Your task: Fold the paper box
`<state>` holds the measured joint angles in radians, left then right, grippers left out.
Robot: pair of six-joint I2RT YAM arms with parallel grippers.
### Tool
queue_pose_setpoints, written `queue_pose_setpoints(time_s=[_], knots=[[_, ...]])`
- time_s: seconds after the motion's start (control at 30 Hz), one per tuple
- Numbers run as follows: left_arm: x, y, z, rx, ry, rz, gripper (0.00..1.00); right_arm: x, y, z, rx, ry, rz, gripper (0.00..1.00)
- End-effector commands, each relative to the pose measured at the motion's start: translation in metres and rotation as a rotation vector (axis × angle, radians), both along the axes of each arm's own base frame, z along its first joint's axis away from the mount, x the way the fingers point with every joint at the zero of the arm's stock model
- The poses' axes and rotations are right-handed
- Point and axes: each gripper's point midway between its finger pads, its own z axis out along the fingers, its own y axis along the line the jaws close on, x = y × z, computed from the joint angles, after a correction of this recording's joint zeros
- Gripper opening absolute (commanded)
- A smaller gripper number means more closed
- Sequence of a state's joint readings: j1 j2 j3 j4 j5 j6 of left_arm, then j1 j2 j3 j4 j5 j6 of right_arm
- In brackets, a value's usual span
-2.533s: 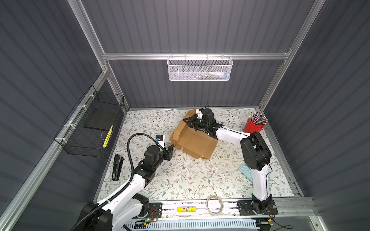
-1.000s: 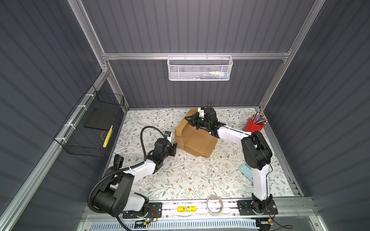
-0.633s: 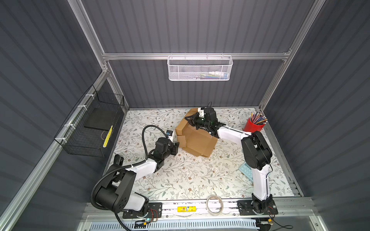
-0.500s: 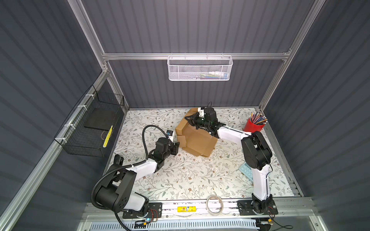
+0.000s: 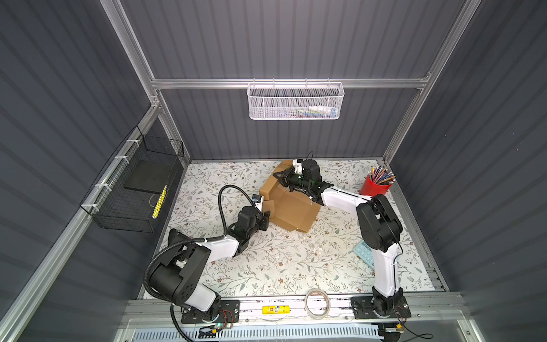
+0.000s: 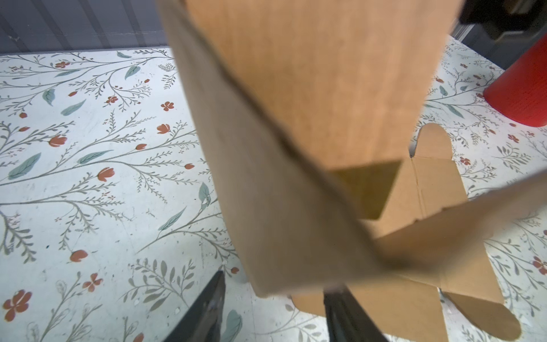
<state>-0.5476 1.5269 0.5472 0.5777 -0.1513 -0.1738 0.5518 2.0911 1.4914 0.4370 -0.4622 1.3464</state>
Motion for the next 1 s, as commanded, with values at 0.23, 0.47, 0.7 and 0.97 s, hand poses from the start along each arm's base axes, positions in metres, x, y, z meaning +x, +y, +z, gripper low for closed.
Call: queue_pose_setpoints(time_s=[0.23,0.47,0.7,0.97], knots=[[0.027,-0.010,0.023,0.004,-0.110,0.052,0.48,-0.002,0.001,-0.008,0.009,0.003,-0.001,0.00],[0.035,-0.025,0.028,0.042,-0.158,0.022,0.51,-0.002,-0.001,-0.009,0.011,0.008,-0.008,0.00],[0.033,-0.029,0.029,0.074,-0.182,0.027,0.53,-0.001,-0.001,-0.015,0.013,0.019,-0.010,0.00],[0.034,-0.019,0.024,0.073,-0.186,0.099,0.54,-0.012,-0.009,-0.033,0.001,0.036,-0.018,0.00]])
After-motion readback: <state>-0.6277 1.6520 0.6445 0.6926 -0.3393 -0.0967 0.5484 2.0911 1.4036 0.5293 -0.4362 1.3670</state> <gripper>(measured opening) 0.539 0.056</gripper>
